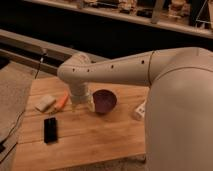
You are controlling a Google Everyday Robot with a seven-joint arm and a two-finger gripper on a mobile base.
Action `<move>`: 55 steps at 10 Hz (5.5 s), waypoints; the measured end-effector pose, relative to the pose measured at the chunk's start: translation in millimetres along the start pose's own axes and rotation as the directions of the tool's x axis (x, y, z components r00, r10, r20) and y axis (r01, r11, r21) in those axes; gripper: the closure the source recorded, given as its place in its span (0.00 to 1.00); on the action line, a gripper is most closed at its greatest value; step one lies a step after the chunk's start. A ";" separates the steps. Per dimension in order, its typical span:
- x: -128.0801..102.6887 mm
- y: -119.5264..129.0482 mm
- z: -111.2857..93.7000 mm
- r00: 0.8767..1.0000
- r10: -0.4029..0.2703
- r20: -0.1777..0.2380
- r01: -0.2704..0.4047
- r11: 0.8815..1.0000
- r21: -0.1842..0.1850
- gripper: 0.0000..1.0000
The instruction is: Drag the ceramic bowl in a circle
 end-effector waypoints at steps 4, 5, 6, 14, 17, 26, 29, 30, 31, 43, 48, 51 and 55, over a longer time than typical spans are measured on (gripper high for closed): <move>0.0 0.0 0.0 1.000 0.000 0.000 0.000 1.000 0.000 0.35; 0.0 0.0 0.0 1.000 0.000 0.000 0.000 1.000 0.000 0.35; 0.0 0.0 0.0 1.000 0.000 0.000 0.000 1.000 0.000 0.35; 0.0 0.0 0.1 1.000 0.000 0.000 0.000 1.000 0.000 0.35; 0.0 0.0 0.2 1.000 0.000 0.000 0.000 1.000 0.000 0.35; 0.0 0.0 0.1 1.000 0.000 0.000 0.000 1.000 0.000 0.35; 0.1 -0.1 0.2 1.000 0.000 0.000 0.000 1.000 0.000 0.35; 0.8 -2.0 1.0 1.000 -0.003 -0.002 0.003 1.000 0.003 0.35; 1.1 -6.9 2.1 1.000 -0.010 -0.003 0.010 1.000 0.009 0.35; -61.0 -41.0 51.9 0.981 -0.187 0.060 0.187 0.982 0.001 0.35; -65.1 -40.4 63.7 0.980 -0.195 0.048 0.195 0.981 -0.009 0.72; -62.5 -40.7 65.9 0.982 -0.189 0.032 0.189 0.982 -0.009 0.99; -47.9 -35.8 62.4 0.985 -0.173 -0.006 0.173 0.985 -0.019 1.00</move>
